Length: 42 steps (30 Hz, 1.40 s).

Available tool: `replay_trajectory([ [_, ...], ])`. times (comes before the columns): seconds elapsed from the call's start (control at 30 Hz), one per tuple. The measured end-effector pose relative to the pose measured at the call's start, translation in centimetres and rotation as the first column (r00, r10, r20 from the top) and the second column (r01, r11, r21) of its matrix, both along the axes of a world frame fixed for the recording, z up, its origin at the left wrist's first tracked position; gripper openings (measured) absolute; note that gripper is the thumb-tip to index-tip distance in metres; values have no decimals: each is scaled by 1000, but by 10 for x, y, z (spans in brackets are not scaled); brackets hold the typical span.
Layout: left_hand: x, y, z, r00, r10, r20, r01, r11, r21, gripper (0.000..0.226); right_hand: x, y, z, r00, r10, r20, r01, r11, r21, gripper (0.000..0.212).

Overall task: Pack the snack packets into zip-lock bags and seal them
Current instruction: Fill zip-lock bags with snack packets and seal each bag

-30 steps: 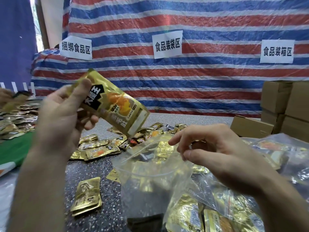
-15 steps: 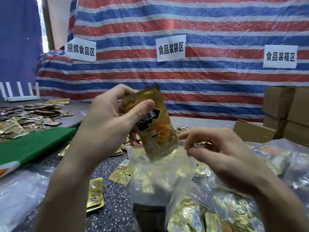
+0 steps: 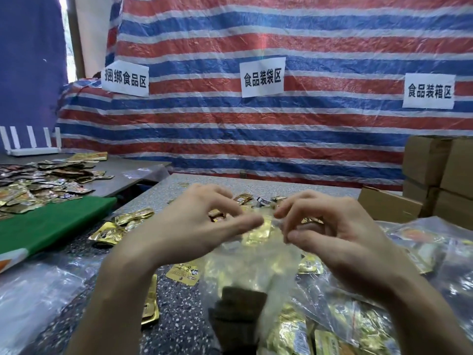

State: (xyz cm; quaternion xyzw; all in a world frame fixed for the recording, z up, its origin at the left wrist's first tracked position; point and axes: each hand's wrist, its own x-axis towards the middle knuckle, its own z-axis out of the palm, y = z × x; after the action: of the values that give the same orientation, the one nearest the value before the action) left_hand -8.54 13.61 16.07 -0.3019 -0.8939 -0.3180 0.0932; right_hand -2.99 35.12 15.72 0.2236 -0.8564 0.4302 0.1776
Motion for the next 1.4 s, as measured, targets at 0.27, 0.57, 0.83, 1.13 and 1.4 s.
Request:
replay_trajectory([
  [0.27, -1, -54, -1, 929, -130, 347, 189, 972, -141, 23, -3, 5, -1, 998, -53, -23, 52, 998, -18, 13],
  [0.57, -6, -73, 0, 983, -138, 120, 107, 966, 236, 23, 2, 17, 1, 991, 3, 133, 11, 995, -103, 27],
  [0.83, -8, -79, 1, 972, -59, 228, 5, 973, 230, 28, -5, 15, -4, 982, -93, 164, 92, 996, 17, 26],
  [1.13, -17, -88, -10, 879, -64, 473, 53, 998, 37, 17, -5, 12, -5, 984, -59, 165, 63, 998, -21, 35],
  [1.4, -11, -83, -6, 937, -82, 339, 89, 996, -6, 30, -1, 8, -3, 976, -133, 175, 124, 990, 61, 41],
])
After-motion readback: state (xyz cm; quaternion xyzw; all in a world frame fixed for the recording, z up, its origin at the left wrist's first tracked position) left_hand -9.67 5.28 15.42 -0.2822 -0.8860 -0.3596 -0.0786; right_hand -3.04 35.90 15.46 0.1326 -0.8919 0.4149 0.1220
